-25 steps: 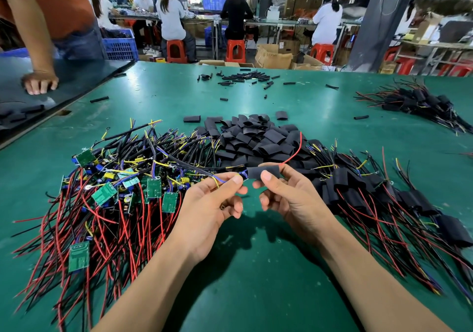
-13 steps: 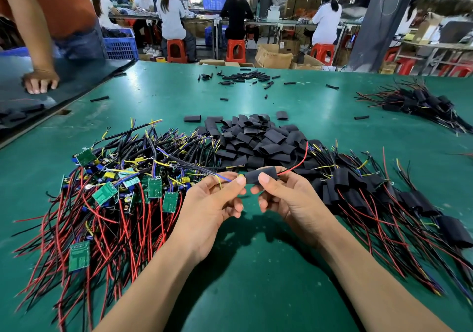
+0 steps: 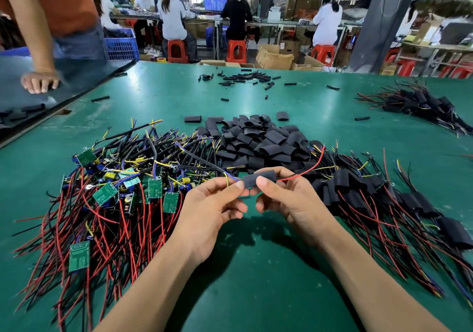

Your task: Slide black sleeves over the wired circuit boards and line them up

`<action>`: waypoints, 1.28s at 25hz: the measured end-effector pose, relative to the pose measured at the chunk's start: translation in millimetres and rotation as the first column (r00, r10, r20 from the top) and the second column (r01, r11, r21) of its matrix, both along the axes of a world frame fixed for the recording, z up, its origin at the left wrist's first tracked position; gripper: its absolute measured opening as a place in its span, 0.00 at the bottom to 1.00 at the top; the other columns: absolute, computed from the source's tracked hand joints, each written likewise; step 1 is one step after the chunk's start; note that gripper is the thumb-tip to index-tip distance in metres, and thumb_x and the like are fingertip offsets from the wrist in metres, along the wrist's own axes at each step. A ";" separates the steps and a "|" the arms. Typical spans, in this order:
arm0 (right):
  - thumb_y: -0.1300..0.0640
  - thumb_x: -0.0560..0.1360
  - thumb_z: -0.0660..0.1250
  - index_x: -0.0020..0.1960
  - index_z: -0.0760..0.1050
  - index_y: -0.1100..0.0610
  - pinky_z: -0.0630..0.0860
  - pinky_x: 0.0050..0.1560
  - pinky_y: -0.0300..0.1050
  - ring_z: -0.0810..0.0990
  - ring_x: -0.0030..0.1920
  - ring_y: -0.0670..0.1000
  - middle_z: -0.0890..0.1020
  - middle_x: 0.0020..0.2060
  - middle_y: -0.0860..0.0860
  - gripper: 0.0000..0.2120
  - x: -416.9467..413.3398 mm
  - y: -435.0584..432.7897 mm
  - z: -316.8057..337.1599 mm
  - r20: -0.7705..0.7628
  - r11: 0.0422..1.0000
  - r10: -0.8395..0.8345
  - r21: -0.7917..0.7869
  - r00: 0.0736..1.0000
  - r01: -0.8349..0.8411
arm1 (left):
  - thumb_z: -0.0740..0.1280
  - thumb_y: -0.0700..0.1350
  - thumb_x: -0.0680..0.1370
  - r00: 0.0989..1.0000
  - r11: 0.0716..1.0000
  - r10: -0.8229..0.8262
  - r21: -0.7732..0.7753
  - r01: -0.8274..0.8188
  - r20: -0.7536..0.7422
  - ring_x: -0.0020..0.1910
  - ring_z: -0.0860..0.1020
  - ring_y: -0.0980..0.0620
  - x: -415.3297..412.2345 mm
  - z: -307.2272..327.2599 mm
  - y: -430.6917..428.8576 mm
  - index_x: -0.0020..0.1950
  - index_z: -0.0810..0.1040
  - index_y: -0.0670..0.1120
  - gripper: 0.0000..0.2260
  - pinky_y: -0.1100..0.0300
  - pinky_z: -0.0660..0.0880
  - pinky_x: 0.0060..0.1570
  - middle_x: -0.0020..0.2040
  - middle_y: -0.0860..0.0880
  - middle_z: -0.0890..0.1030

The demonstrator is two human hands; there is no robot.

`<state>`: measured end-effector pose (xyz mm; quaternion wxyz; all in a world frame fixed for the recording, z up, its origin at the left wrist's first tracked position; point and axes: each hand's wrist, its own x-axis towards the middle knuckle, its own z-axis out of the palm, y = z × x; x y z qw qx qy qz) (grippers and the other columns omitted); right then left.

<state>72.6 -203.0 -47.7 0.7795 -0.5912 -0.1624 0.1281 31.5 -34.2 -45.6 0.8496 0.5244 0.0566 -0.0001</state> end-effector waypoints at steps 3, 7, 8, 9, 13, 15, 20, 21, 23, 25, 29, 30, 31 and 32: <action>0.57 0.72 0.74 0.56 0.77 0.61 0.78 0.38 0.42 0.79 0.33 0.52 0.85 0.44 0.58 0.15 0.0 0.1 -1.9 0.016 1.000 0.000 -0.005 1.000 0.000 | 0.72 0.41 0.71 1.000 1.000 0.003 -0.001 -0.003 -0.003 0.28 0.77 0.52 -0.1 0.3 -2.0 0.49 0.79 0.40 0.09 0.64 0.74 0.30 0.39 0.43 0.85; 0.58 0.72 0.75 0.55 0.81 0.54 0.78 0.40 0.43 0.79 0.33 0.53 0.85 0.46 0.56 0.12 0.9 0.7 -3.4 0.038 1.000 0.002 -0.029 0.999 0.000 | 0.72 0.41 0.70 0.999 0.999 0.033 0.007 -0.033 0.002 0.27 0.77 0.52 0.4 1.3 -1.0 0.48 0.78 0.39 0.10 0.64 0.74 0.29 0.38 0.43 0.84; 0.58 0.72 0.74 0.55 0.81 0.52 0.78 0.40 0.44 0.79 0.34 0.53 0.85 0.46 0.56 0.12 0.7 1.0 -3.6 0.038 0.999 0.010 -0.031 0.999 -0.008 | 0.72 0.40 0.70 0.999 0.999 0.049 0.017 -0.049 0.011 0.27 0.77 0.51 0.3 1.1 -1.2 0.48 0.78 0.39 0.10 0.64 0.74 0.29 0.38 0.43 0.84; 0.58 0.72 0.74 0.56 0.81 0.52 0.79 0.41 0.44 0.79 0.34 0.53 0.85 0.47 0.55 0.13 0.4 1.5 -3.6 0.036 0.999 0.018 -0.029 0.999 -0.017 | 0.72 0.39 0.71 0.997 0.997 0.070 0.036 -0.071 0.024 0.27 0.77 0.51 0.3 0.6 -1.6 0.48 0.79 0.39 0.08 0.63 0.74 0.29 0.38 0.43 0.84; 0.58 0.72 0.74 0.56 0.82 0.51 0.79 0.41 0.44 0.79 0.34 0.52 0.85 0.48 0.55 0.13 -0.8 2.5 -2.8 0.009 0.999 0.042 -0.017 0.999 -0.041 | 0.70 0.35 0.76 0.991 0.987 0.117 0.107 -0.123 0.060 0.27 0.76 0.49 0.0 -0.5 -3.1 0.46 0.78 0.39 0.02 0.61 0.74 0.29 0.38 0.43 0.84; 0.57 0.72 0.74 0.57 0.82 0.51 0.79 0.41 0.43 0.79 0.34 0.52 0.85 0.48 0.55 0.14 -1.9 3.3 -2.9 0.002 0.999 0.049 -0.014 0.999 -0.049 | 0.70 0.35 0.76 0.991 0.985 0.117 0.121 -0.123 0.057 0.26 0.76 0.49 0.1 -0.1 -2.0 0.45 0.78 0.40 0.03 0.61 0.74 0.28 0.38 0.42 0.83; 0.54 0.70 0.76 0.57 0.82 0.52 0.79 0.40 0.43 0.79 0.34 0.52 0.85 0.47 0.55 0.16 -3.0 4.8 -2.6 -0.002 0.998 0.069 -0.011 0.998 -0.069 | 0.70 0.34 0.76 0.994 0.986 0.101 0.126 -0.105 0.039 0.27 0.76 0.48 1.6 -0.3 0.9 0.44 0.77 0.41 0.04 0.61 0.74 0.28 0.35 0.43 0.82; 0.54 0.70 0.76 0.57 0.82 0.53 0.79 0.40 0.43 0.79 0.34 0.52 0.85 0.47 0.56 0.16 -2.4 4.8 -2.5 -0.013 0.998 0.067 -0.003 0.998 -0.067 | 0.70 0.34 0.76 0.994 0.986 0.101 0.130 -0.106 0.043 0.27 0.76 0.48 1.8 -0.5 0.6 0.43 0.77 0.41 0.04 0.61 0.74 0.28 0.35 0.43 0.82; 0.51 0.71 0.75 0.58 0.81 0.55 0.78 0.39 0.43 0.79 0.34 0.52 0.85 0.48 0.58 0.17 -0.8 4.3 -1.9 -0.062 0.998 0.063 0.020 0.996 -0.062 | 0.71 0.34 0.75 0.992 0.982 0.107 0.148 -0.116 0.068 0.27 0.76 0.48 2.1 -0.7 -0.1 0.43 0.78 0.41 0.04 0.61 0.74 0.29 0.36 0.43 0.82; 0.47 0.74 0.72 0.56 0.83 0.59 0.78 0.38 0.42 0.80 0.34 0.52 0.85 0.47 0.60 0.18 -0.1 4.7 -1.8 -0.121 0.999 0.051 0.001 0.991 -0.051 | 0.72 0.34 0.74 0.986 0.966 0.116 0.220 -0.139 0.116 0.28 0.77 0.48 1.6 -1.6 -0.2 0.42 0.79 0.41 0.04 0.61 0.74 0.29 0.36 0.43 0.82; 0.46 0.74 0.69 0.51 0.84 0.62 0.77 0.36 0.40 0.80 0.33 0.51 0.84 0.40 0.59 0.19 0.3 6.0 -2.9 -0.181 0.997 0.021 -0.075 0.983 -0.035 | 0.72 0.33 0.74 0.968 0.863 0.139 0.454 -0.222 0.210 0.28 0.78 0.54 0.8 -3.3 -1.0 0.42 0.79 0.43 0.06 0.64 0.74 0.29 0.33 0.50 0.82; 0.47 0.74 0.69 0.53 0.83 0.64 0.77 0.36 0.40 0.80 0.33 0.51 0.84 0.40 0.59 0.20 0.4 6.0 -3.2 -0.188 0.996 0.024 -0.076 0.982 -0.039 | 0.72 0.33 0.74 0.968 0.852 0.139 0.472 -0.224 0.209 0.28 0.78 0.55 0.5 -3.2 -1.3 0.42 0.79 0.44 0.07 0.64 0.74 0.29 0.32 0.51 0.82; 0.48 0.73 0.69 0.54 0.82 0.66 0.77 0.35 0.40 0.80 0.32 0.51 0.84 0.39 0.59 0.21 0.4 6.1 -3.2 -0.193 0.996 0.026 -0.075 0.981 -0.041 | 0.72 0.33 0.74 0.969 0.848 0.141 0.481 -0.223 0.202 0.28 0.78 0.55 0.5 -3.1 -1.4 0.43 0.79 0.44 0.07 0.64 0.74 0.29 0.32 0.51 0.82; 0.49 0.73 0.69 0.54 0.82 0.66 0.77 0.35 0.40 0.80 0.32 0.51 0.84 0.39 0.59 0.21 0.1 6.2 -3.0 -0.194 0.996 0.027 -0.076 0.981 -0.042 | 0.72 0.33 0.73 0.970 0.846 0.146 0.484 -0.224 0.195 0.28 0.78 0.55 0.4 -3.2 -1.1 0.43 0.79 0.44 0.07 0.64 0.74 0.29 0.32 0.50 0.82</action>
